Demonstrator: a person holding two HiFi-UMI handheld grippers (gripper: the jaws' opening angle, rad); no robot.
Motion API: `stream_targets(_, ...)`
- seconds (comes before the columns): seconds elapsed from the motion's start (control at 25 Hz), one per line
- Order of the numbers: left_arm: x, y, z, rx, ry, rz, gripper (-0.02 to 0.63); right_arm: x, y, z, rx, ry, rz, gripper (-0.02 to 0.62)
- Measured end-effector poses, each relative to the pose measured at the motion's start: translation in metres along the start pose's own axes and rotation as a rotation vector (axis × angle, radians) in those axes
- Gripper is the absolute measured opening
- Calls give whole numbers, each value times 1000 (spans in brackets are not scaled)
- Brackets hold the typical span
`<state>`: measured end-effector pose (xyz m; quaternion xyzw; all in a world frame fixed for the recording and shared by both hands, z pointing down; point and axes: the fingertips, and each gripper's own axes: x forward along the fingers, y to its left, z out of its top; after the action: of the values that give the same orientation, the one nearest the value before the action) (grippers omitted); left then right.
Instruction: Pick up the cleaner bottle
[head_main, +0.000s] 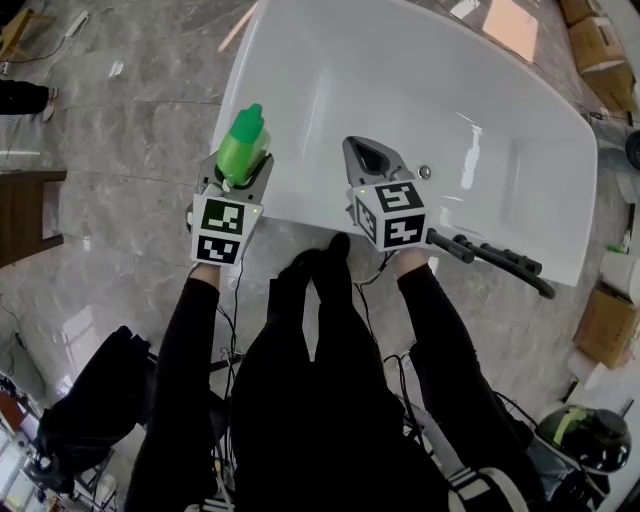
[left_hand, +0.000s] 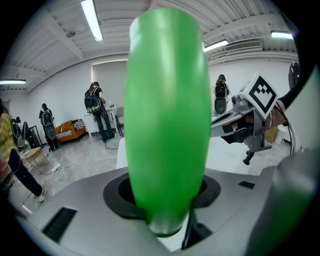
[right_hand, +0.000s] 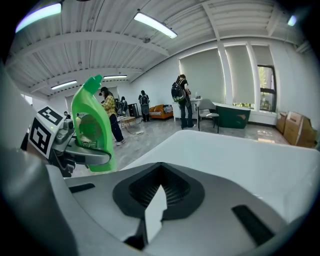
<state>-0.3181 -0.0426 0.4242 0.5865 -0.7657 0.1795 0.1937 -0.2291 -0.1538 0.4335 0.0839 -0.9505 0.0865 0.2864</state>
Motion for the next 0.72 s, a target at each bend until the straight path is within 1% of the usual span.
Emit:
stream_targets(0.32,1,0,-3,-3,8,2,199,3,3,-2,0,8,16,2)
stream_targets(0.72,3,-2,5,-5,5,8,198,1,0,1,1,14,22,2)
